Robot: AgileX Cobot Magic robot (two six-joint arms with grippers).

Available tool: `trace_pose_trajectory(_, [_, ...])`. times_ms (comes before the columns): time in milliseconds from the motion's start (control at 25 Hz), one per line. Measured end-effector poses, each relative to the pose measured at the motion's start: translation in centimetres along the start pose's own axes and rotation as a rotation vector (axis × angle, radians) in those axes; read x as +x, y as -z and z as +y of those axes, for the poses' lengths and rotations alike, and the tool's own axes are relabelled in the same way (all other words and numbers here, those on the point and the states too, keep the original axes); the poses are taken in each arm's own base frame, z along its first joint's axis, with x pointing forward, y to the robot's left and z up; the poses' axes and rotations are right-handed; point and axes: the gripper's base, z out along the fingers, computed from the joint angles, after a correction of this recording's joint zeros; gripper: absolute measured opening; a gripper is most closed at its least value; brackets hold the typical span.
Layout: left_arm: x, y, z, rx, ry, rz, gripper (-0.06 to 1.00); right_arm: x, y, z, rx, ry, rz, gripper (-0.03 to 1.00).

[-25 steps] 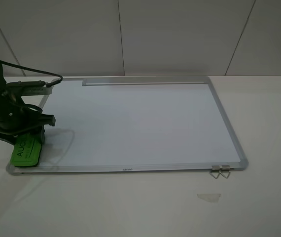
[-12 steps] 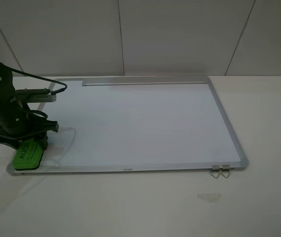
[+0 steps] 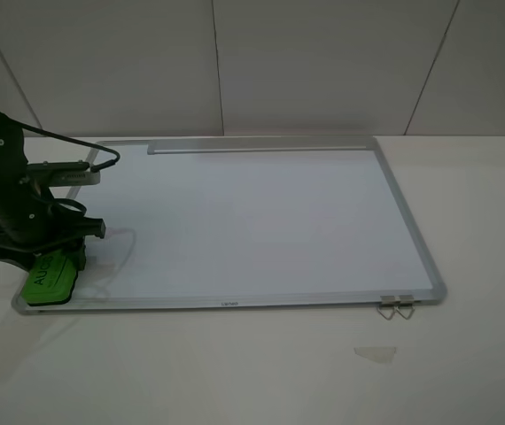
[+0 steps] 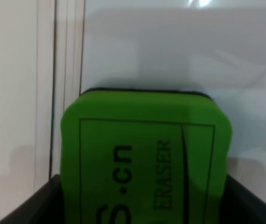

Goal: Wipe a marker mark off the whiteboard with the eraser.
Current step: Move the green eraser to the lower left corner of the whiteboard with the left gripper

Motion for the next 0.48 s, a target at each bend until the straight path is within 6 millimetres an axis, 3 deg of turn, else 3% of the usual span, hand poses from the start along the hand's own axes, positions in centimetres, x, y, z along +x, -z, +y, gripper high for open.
trace_pose_trajectory(280, [0.3, 0.5, 0.2, -0.01, -0.002, 0.027, 0.63, 0.0, 0.0, 0.0, 0.0, 0.0, 0.0, 0.82])
trace_pose_trajectory(480, [-0.3, 3.9, 0.3, -0.007, -0.017, -0.013, 0.63, 0.0, 0.0, 0.0, 0.0, 0.0, 0.0, 0.82])
